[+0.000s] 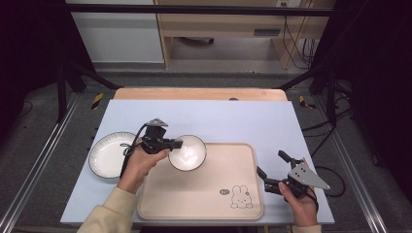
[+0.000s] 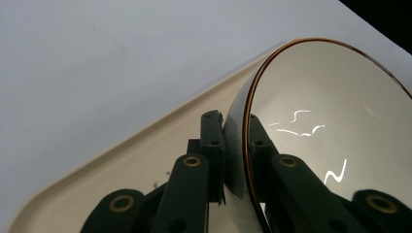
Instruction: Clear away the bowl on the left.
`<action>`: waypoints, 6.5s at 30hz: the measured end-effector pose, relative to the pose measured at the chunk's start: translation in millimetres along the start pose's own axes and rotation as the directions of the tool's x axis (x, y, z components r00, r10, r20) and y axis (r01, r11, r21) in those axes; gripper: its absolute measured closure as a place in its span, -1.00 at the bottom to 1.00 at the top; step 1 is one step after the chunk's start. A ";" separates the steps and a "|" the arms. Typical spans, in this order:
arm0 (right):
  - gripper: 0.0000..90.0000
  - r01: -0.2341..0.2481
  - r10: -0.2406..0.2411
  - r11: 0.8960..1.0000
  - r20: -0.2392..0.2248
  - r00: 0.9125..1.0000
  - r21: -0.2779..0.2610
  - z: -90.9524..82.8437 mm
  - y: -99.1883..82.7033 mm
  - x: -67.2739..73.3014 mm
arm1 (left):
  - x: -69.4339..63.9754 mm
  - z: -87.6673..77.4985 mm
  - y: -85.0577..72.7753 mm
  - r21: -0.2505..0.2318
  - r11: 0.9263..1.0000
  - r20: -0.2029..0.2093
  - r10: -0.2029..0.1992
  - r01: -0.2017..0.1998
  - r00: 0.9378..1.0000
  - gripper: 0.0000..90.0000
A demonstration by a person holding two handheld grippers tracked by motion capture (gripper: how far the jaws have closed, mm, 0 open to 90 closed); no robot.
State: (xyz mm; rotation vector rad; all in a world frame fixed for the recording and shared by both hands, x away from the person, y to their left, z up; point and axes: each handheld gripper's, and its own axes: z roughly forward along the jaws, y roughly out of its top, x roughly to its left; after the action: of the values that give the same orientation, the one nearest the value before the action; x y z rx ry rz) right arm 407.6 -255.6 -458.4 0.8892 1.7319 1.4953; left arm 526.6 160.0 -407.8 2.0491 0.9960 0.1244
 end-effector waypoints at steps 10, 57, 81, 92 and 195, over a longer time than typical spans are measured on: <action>-0.87 -0.003 0.003 1.000 0.003 1.000 -0.002 -1.3 -0.2 -0.9 | -19.6 21.2 -1.7 0.055 0.997 0.029 0.047 -0.048 0.999 0.83; -0.89 0.000 0.000 1.000 0.002 1.000 0.013 -0.1 -1.3 -1.3 | -25.2 29.9 -27.1 0.120 0.991 0.091 0.041 -0.052 0.995 0.83; -0.91 -0.006 0.006 1.000 -0.006 1.000 0.002 -0.3 -0.5 -1.7 | -18.7 36.9 -27.4 0.167 0.985 0.076 0.034 -0.046 0.997 0.83; -0.91 -0.016 0.016 1.000 -0.014 1.000 0.000 0.2 -3.0 -5.3 | -21.0 37.1 -29.1 0.154 0.985 0.061 0.074 -0.082 0.995 0.84; -0.91 -0.015 0.015 1.000 0.019 1.000 -0.018 -6.4 1.5 -4.2 | 14.9 -92.2 -62.0 -0.466 0.847 -0.113 0.229 -0.255 0.967 -0.91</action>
State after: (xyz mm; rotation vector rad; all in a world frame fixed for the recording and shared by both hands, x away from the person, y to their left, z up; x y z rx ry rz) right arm 404.7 -262.4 -456.0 0.9063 1.6993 1.5053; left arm 461.2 250.3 -396.5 1.7035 0.6464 0.5120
